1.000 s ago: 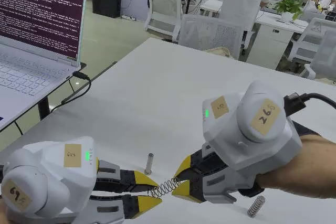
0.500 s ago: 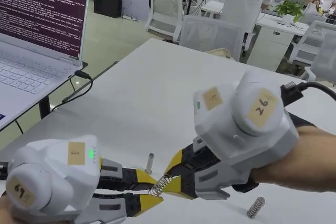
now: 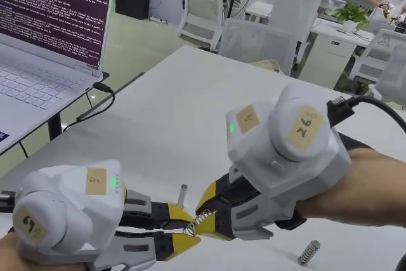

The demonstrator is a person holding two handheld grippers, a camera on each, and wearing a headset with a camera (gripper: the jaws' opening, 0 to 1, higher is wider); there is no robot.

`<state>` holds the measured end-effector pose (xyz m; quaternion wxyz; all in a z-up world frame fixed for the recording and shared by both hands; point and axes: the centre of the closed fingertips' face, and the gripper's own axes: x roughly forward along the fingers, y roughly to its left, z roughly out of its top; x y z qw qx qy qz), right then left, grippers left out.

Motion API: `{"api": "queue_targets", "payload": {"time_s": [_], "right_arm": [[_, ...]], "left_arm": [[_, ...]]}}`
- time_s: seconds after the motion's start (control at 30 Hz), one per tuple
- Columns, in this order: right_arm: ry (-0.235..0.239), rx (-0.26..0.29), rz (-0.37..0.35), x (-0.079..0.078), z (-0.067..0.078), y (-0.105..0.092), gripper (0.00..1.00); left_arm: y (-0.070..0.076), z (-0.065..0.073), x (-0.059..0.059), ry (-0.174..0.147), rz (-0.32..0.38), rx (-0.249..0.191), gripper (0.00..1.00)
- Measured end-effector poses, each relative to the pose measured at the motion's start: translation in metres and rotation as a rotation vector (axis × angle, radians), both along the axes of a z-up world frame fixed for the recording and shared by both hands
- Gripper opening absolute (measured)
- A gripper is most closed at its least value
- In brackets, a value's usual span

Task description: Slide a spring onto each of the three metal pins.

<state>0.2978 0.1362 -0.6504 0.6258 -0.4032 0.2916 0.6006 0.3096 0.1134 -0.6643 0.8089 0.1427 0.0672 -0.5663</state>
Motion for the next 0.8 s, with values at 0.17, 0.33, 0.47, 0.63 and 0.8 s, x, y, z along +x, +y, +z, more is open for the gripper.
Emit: {"api": "queue_targets", "payload": {"time_s": [0.17,0.33,0.47,0.63,0.8], "right_arm": [[0.011,-0.015,0.003,0.0006,-0.0037,-0.0002,0.1],[0.02,-0.031,0.013,0.0006,-0.0061,-0.0004,0.1],[0.025,-0.036,0.015,0.0012,-0.0073,-0.0006,0.1],[0.024,-0.045,0.019,0.002,-0.0086,0.0,0.11],[0.026,-0.051,0.023,0.002,-0.0086,0.0008,0.09]], "left_arm": [[0.0,0.0011,0.0002,0.002,-0.001,-0.018,0.02],[-0.0005,0.002,0.0001,0.007,-0.003,-0.036,0.02],[-0.0002,0.0028,0.0001,0.012,-0.002,-0.049,0.02],[0.0007,0.0038,0.0005,0.017,0.0,-0.067,0.02],[0.0008,0.0042,0.0004,0.017,-0.001,-0.071,0.02]]}}
